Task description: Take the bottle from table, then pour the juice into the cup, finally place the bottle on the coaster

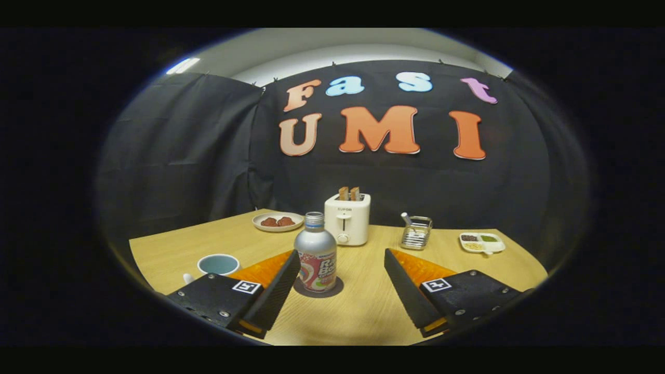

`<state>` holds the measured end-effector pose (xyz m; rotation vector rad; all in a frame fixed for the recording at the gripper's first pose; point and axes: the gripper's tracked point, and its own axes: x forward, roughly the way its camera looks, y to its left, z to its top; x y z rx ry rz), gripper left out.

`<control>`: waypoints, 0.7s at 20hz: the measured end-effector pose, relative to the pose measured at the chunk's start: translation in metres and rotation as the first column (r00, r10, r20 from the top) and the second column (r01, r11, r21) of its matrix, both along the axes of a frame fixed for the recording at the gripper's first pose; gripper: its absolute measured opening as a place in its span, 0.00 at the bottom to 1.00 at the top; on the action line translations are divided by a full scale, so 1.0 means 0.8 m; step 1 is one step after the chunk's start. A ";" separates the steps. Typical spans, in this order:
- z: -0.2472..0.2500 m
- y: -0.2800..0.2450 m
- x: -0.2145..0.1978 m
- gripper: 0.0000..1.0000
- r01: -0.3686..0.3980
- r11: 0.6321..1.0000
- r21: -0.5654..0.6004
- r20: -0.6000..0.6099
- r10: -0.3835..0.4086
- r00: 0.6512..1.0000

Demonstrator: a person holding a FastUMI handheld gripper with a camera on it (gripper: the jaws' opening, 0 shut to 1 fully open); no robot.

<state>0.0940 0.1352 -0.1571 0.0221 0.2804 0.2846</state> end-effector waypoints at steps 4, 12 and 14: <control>0.063 -0.045 -0.026 0.97 0.048 0.999 -0.016 0.087 -0.046 0.995; 0.175 -0.123 -0.073 0.97 0.153 0.988 -0.018 0.209 -0.146 0.967; 0.197 -0.130 -0.085 0.97 0.156 0.987 -0.028 0.233 -0.145 0.962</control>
